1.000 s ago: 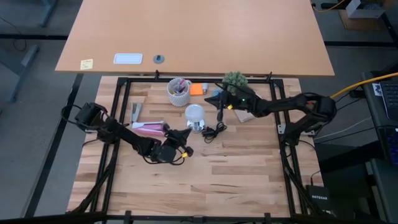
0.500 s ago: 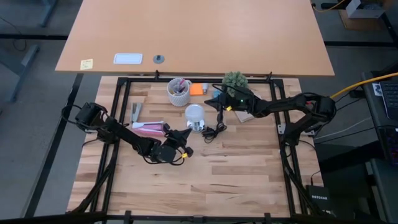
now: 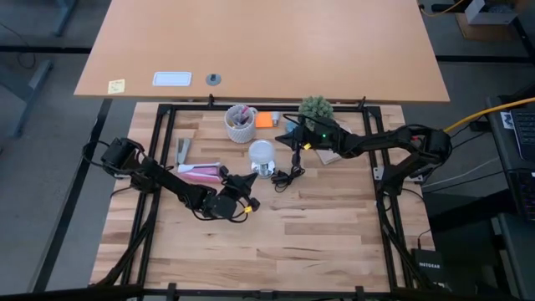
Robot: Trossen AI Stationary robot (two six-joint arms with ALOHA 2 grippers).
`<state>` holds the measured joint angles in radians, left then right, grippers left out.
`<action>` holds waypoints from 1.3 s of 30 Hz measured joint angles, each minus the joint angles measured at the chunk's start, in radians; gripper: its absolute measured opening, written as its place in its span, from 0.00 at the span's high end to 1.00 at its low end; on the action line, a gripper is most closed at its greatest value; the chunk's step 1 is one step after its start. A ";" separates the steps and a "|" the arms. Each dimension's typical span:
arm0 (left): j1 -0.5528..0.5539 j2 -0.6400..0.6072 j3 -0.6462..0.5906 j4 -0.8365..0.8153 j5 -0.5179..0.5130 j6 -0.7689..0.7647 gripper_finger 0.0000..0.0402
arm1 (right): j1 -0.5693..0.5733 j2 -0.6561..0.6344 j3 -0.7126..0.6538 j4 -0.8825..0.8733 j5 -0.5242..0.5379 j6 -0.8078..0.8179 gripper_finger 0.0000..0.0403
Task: Screw lightbulb
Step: Insert the white light bulb into the silver lamp
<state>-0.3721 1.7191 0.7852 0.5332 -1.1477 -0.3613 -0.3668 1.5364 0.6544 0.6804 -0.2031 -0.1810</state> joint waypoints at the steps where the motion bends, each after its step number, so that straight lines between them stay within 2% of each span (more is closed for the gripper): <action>1: 0.000 0.000 0.000 0.000 0.000 0.003 0.99 | 0.000 0.000 0.000 0.000 0.000 0.000 0.99; 34: 0.038 0.000 0.000 -0.001 0.000 -0.006 0.99 | 0.000 0.000 0.000 -0.001 0.000 -0.010 0.99; 39: 0.039 -0.040 0.000 -0.064 0.003 -0.006 0.99 | 0.000 0.000 0.000 -0.002 -0.047 -0.009 0.99</action>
<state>-0.3328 1.6786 0.7849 0.4690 -1.1442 -0.3669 -0.3664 1.5364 0.6544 0.6788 -0.2497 -0.1898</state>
